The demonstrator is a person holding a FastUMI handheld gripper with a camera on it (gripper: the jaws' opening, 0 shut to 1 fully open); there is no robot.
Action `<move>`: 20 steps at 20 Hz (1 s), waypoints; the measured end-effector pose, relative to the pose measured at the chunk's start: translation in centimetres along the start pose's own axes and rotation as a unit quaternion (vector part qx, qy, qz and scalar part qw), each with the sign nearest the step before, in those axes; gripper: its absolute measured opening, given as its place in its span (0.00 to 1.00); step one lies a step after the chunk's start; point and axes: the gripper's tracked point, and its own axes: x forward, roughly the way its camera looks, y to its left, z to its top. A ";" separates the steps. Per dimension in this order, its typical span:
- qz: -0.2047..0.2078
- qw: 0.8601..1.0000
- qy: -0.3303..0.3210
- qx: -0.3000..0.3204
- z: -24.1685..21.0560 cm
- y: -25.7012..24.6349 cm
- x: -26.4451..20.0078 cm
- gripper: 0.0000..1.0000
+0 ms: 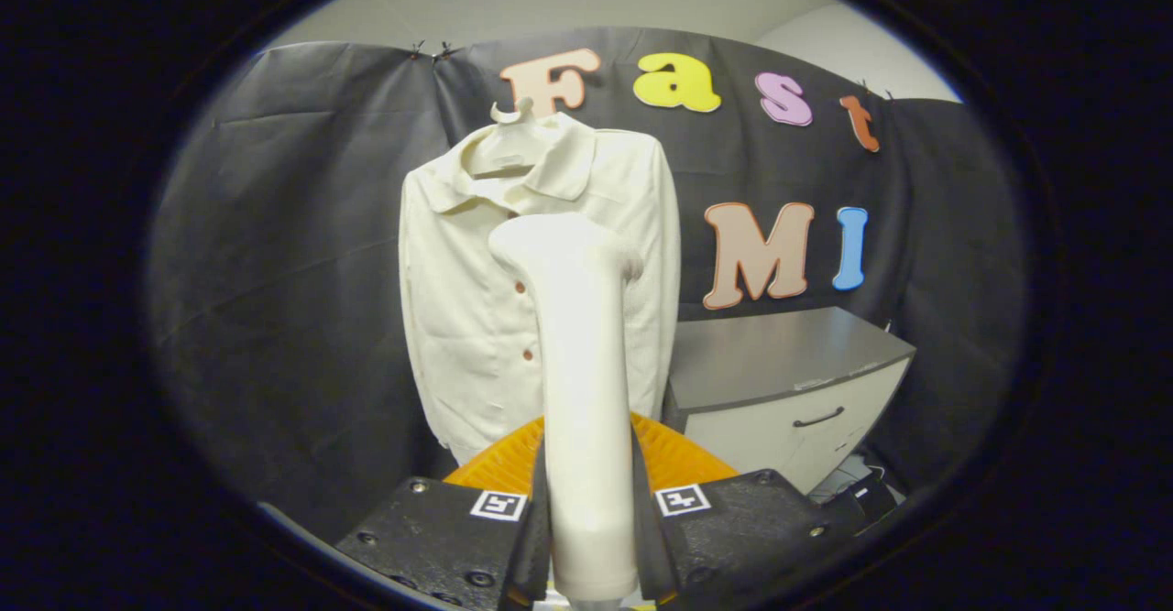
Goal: Iron the clothes twice with a garment steamer, once on the left side and once on the right side.
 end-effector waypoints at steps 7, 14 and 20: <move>0.047 0.999 0.007 0.004 -0.5 7.5 4.3 0.37; 0.072 0.996 0.020 0.039 -2.2 13.9 10.7 0.37; 0.057 0.997 0.046 0.034 -4.9 15.3 14.7 0.37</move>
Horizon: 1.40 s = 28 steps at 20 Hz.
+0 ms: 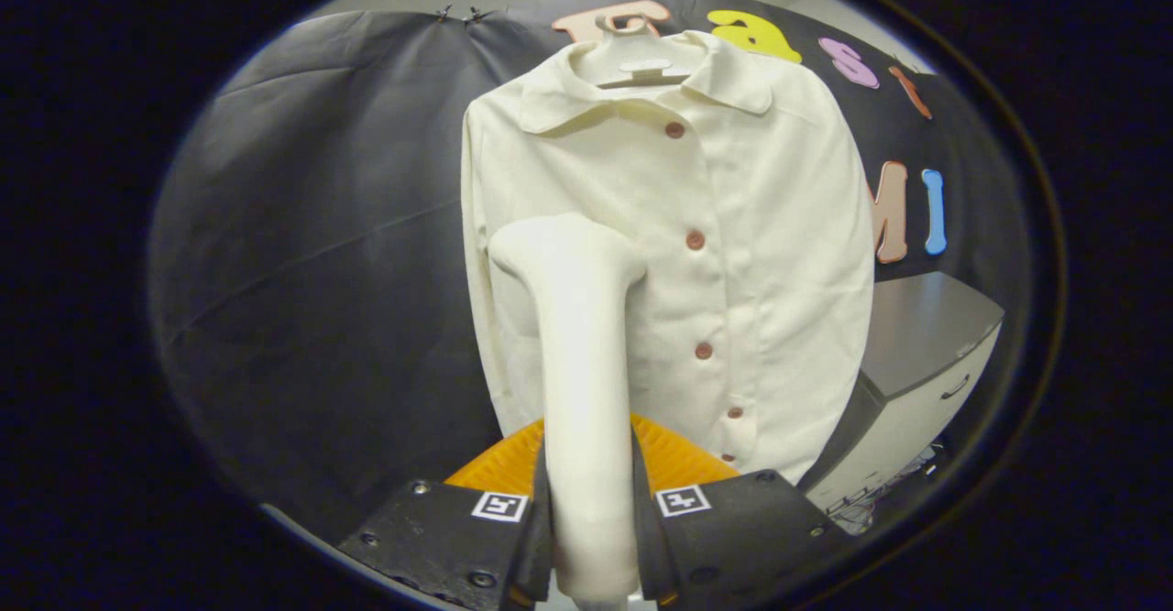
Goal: Iron the clothes twice with a garment steamer, once on the left side and once on the right side.
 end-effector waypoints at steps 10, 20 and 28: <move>-0.012 0.998 0.056 0.000 -5.1 0.1 5.1 0.37; -0.024 0.993 0.113 0.031 -11.2 -0.6 9.1 0.36; -0.023 0.989 0.142 0.043 -15.3 -1.4 11.1 0.36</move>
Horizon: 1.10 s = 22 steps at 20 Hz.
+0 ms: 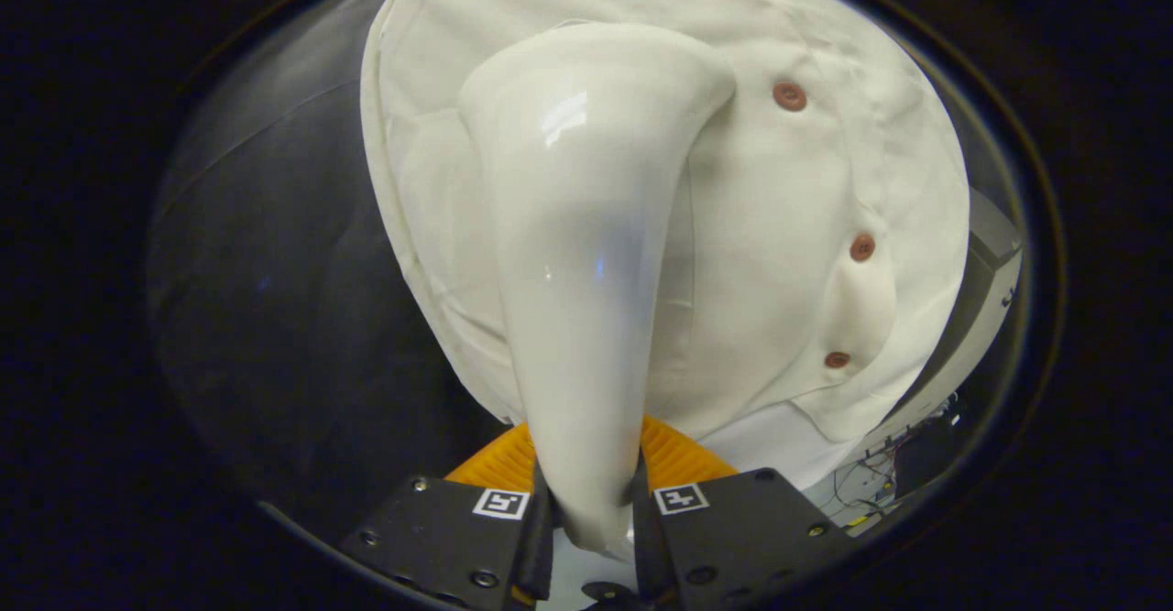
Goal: Iron the clothes twice with a garment steamer, once on the left side and once on the right side.
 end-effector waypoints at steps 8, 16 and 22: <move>0.014 0.999 0.038 0.012 -4.2 -0.5 2.2 0.36; 0.036 0.996 0.074 0.029 -3.3 0.2 2.6 0.35; 0.026 0.997 0.054 0.042 0.3 -0.8 -1.6 0.34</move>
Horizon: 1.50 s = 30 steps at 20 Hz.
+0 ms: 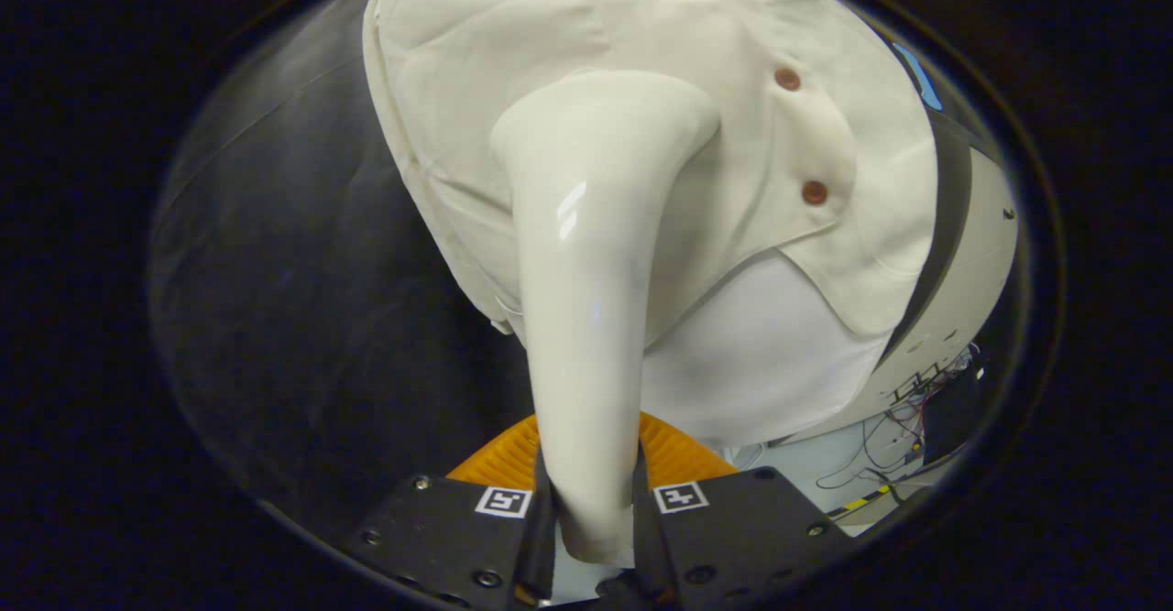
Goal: Iron the clothes twice with a garment steamer, once on the left side and once on the right side.
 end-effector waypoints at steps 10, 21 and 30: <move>-0.052 0.989 -0.136 -0.028 7.9 0.5 -12.0 0.34; -0.015 0.981 -0.189 -0.033 21.3 -3.0 -10.6 0.34; 0.033 0.983 -0.172 -0.049 21.8 -4.7 -4.0 0.34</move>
